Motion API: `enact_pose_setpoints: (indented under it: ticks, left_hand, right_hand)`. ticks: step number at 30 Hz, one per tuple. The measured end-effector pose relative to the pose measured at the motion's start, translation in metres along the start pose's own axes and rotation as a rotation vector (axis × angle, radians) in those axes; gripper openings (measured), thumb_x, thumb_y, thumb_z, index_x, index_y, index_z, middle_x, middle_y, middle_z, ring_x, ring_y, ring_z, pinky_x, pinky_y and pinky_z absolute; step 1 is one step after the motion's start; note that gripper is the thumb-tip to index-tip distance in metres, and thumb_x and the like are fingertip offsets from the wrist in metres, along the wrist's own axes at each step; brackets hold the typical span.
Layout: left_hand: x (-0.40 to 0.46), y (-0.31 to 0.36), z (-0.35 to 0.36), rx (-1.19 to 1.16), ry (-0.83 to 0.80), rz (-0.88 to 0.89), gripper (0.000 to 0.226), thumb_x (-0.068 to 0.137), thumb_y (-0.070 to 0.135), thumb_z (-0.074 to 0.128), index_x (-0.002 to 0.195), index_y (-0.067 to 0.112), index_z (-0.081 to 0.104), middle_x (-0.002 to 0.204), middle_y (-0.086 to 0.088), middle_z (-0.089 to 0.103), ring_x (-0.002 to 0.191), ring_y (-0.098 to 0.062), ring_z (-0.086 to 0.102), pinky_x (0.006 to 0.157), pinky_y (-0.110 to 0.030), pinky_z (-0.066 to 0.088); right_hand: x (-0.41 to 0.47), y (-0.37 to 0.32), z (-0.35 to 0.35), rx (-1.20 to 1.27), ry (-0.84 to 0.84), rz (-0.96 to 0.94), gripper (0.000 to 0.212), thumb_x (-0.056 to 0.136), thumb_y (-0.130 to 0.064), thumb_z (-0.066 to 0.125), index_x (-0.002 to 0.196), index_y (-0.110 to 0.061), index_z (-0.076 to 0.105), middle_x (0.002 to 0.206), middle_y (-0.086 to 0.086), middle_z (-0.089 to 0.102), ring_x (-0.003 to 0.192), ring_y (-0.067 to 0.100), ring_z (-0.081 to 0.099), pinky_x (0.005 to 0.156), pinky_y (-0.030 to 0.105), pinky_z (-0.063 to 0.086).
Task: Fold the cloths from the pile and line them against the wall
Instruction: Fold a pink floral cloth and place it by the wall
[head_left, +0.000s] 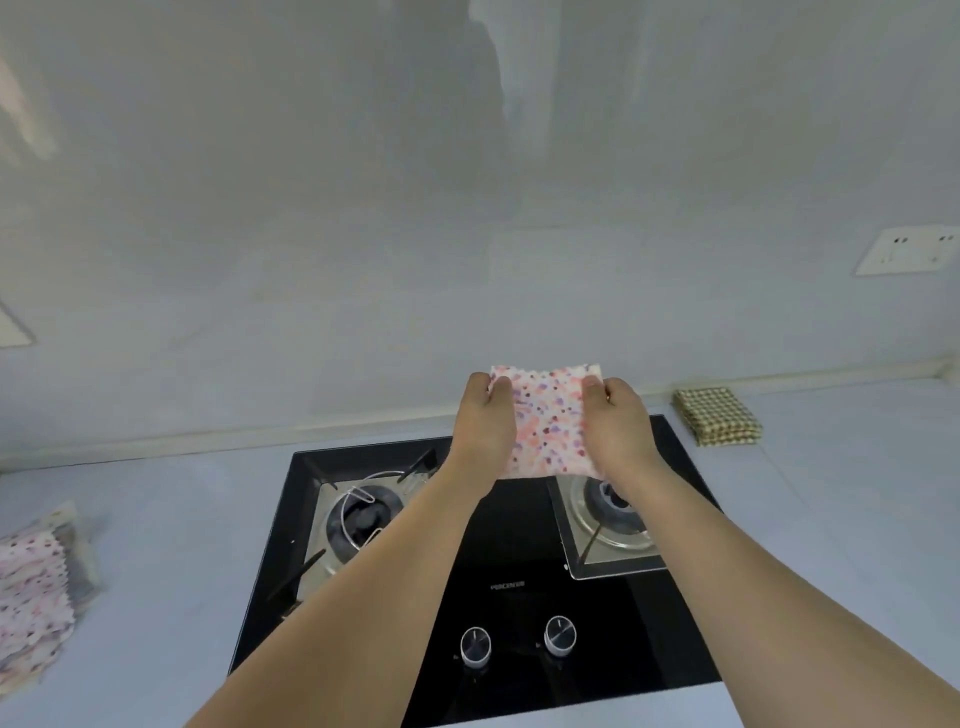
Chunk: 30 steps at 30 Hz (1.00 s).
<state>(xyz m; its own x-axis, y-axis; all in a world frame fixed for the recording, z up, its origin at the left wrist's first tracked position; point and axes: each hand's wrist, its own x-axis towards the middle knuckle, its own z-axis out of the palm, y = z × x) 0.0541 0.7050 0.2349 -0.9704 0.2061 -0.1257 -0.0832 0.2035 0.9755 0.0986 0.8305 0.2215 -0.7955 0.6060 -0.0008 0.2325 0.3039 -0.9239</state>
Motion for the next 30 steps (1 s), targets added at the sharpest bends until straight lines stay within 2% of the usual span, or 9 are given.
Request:
enact_pose_setpoints:
  ticks: [4,8,11,16,19,22,26,28,30]
  left_hand:
    - [0.032,-0.001,0.052,0.035,-0.147,-0.100,0.022,0.100,0.032,0.034,0.113,0.019,0.046,0.108,0.000,0.055,0.097,-0.019,0.059,0.082,-0.038,0.053]
    - [0.050,0.002,0.126,0.025,-0.340,-0.207,0.022,0.099,0.025,0.046,0.112,0.009,0.054,0.098,-0.007,0.064,0.083,-0.023,0.069,0.059,-0.033,0.057]
    - [0.059,0.002,0.199,0.012,-0.399,-0.257,0.021,0.098,0.020,0.050,0.111,0.005,0.056,0.100,-0.013,0.068,0.082,-0.029,0.072,0.067,-0.042,0.061]
    - [0.085,-0.006,0.332,-0.002,-0.365,-0.308,0.010,0.097,0.015,0.052,0.095,0.014,0.062,0.086,-0.007,0.069,0.069,-0.022,0.070,0.061,-0.035,0.060]
    - [0.109,-0.011,0.403,0.043,-0.322,-0.323,0.011,0.096,0.015,0.053,0.100,0.013,0.063,0.078,-0.005,0.064,0.061,-0.020,0.063,0.050,-0.028,0.054]
    - [0.138,-0.020,0.461,0.070,-0.265,-0.361,0.014,0.093,0.012,0.054,0.081,0.018,0.059,0.074,-0.007,0.060,0.062,-0.023,0.059,0.053,-0.031,0.054]
    - [0.175,-0.042,0.514,0.136,-0.170,-0.377,0.023,0.090,0.011,0.056,0.069,0.021,0.055,0.074,-0.010,0.058,0.069,-0.024,0.058,0.071,-0.043,0.059]
    - [0.188,-0.054,0.533,0.176,-0.149,-0.359,0.017,0.090,0.012,0.056,0.073,0.015,0.057,0.073,-0.010,0.056,0.068,-0.023,0.055,0.068,-0.039,0.055]
    - [0.198,-0.063,0.547,0.211,-0.140,-0.340,0.010,0.091,0.014,0.056,0.081,0.014,0.059,0.076,-0.010,0.057,0.069,-0.022,0.055,0.073,-0.041,0.057]
  right_hand:
    - [0.043,0.032,-0.047,0.024,-0.045,0.159,0.037,0.102,-0.039,0.035,0.104,-0.008,0.055,0.093,0.007,0.060,0.081,0.019,0.057,0.064,0.030,0.046]
    - [0.092,0.077,-0.115,0.095,-0.048,0.365,0.039,0.098,-0.040,0.041,0.117,-0.009,0.057,0.110,0.009,0.066,0.096,0.027,0.065,0.089,0.046,0.054]
    - [0.127,0.113,-0.178,0.120,-0.094,0.457,0.035,0.100,-0.032,0.045,0.120,-0.006,0.058,0.111,0.010,0.068,0.097,0.026,0.066,0.089,0.041,0.054]
    - [0.186,0.179,-0.277,0.143,-0.217,0.587,0.024,0.096,-0.020,0.052,0.108,-0.004,0.066,0.106,0.015,0.069,0.090,0.029,0.066,0.072,0.035,0.054]
    - [0.231,0.214,-0.319,0.161,-0.206,0.623,0.024,0.097,-0.018,0.049,0.109,-0.004,0.065,0.103,0.014,0.068,0.082,0.028,0.065,0.064,0.033,0.051]
    - [0.276,0.243,-0.340,0.167,-0.152,0.651,0.028,0.099,-0.019,0.046,0.115,-0.004,0.063,0.110,0.015,0.067,0.095,0.032,0.065,0.072,0.038,0.052]
    - [0.324,0.280,-0.342,0.093,-0.152,0.689,0.027,0.095,-0.016,0.049,0.114,-0.003,0.063,0.117,0.018,0.065,0.107,0.036,0.062,0.095,0.050,0.048]
    - [0.344,0.296,-0.339,0.025,-0.147,0.686,0.025,0.094,-0.011,0.048,0.110,0.002,0.062,0.118,0.022,0.063,0.110,0.037,0.060,0.095,0.049,0.047]
    - [0.361,0.310,-0.338,-0.023,-0.134,0.684,0.024,0.095,-0.008,0.045,0.111,0.001,0.060,0.110,0.018,0.063,0.101,0.033,0.060,0.083,0.041,0.048]
